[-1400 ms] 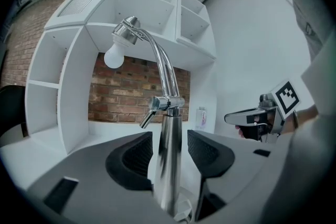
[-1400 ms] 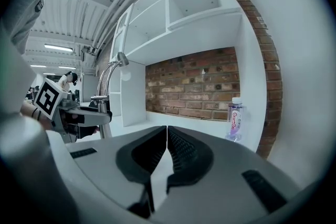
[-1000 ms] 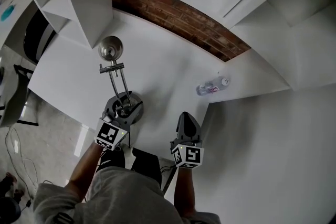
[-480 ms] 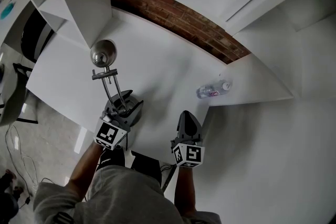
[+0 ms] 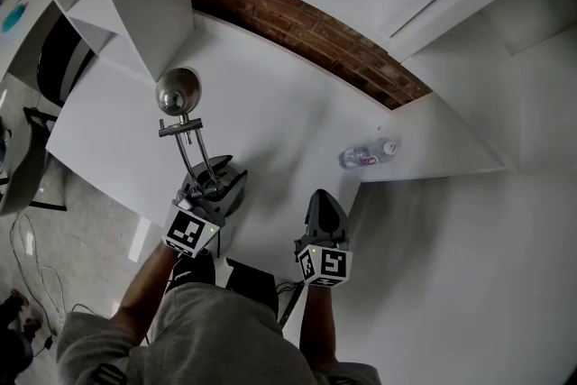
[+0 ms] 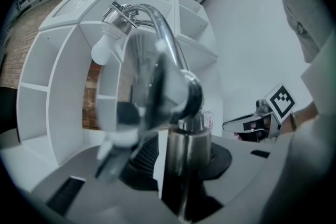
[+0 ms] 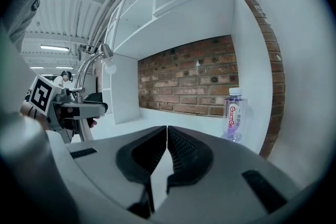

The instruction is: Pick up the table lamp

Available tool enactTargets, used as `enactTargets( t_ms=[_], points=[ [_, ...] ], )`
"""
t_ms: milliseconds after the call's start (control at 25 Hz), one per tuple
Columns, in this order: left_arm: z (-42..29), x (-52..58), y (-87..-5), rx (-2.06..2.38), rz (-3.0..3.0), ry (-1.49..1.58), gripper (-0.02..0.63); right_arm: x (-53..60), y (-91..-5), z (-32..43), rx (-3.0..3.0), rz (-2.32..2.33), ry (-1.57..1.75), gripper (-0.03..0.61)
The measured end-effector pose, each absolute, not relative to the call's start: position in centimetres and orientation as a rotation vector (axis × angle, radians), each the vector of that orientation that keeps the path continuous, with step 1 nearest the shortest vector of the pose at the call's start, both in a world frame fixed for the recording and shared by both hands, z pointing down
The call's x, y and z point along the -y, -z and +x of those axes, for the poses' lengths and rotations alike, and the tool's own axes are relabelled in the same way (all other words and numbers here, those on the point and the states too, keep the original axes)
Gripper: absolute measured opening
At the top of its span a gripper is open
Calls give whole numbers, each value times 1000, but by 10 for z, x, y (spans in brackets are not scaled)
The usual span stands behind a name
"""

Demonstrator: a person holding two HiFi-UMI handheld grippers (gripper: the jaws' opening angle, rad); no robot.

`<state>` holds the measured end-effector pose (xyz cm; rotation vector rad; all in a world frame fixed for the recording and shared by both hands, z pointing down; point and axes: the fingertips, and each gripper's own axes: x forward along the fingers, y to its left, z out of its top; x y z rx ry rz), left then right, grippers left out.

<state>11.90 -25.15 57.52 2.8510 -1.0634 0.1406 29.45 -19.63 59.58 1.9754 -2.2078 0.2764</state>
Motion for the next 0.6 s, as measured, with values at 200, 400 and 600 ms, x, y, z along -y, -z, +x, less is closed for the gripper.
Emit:
enactTargets(
  t_ms=[200,400,600],
  points=[
    [120,251,-573,1070,2850,-129,121,192,-596,295,2193,1987,-279,23],
    [121,250,-568,1090,2875,-143,53,187,-595,297,2178,2004,-283,23],
    [121,251,-568,1121,2867,-118,3,180,-597,295,2166,2016,-295,23]
  ],
)
